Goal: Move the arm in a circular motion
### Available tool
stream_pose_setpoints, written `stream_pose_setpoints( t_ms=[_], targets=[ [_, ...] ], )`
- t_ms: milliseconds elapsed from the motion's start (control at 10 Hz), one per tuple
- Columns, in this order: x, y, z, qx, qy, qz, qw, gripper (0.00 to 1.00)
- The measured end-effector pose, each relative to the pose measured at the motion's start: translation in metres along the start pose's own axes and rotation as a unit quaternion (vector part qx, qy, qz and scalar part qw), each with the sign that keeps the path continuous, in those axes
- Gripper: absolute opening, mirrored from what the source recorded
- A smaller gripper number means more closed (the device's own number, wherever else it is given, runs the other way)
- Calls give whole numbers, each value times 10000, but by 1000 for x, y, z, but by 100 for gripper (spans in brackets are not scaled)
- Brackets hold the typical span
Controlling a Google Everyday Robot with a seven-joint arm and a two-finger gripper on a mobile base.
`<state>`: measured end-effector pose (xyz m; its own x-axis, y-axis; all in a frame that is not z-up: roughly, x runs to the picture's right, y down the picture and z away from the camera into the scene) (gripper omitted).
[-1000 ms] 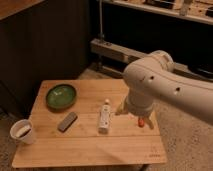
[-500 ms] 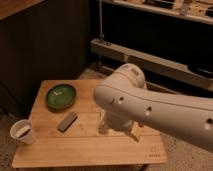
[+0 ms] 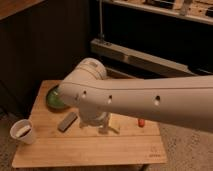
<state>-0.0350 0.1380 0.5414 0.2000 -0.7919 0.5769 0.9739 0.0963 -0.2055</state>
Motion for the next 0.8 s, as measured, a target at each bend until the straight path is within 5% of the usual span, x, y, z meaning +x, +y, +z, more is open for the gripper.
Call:
stream_pose_setpoints(
  t_ms=[300,800],
  targets=[
    [17,-34,-5,20,-8,-168,9999,80],
    [50,-24,-2,88,-43,-92,9999,80]
  ],
)
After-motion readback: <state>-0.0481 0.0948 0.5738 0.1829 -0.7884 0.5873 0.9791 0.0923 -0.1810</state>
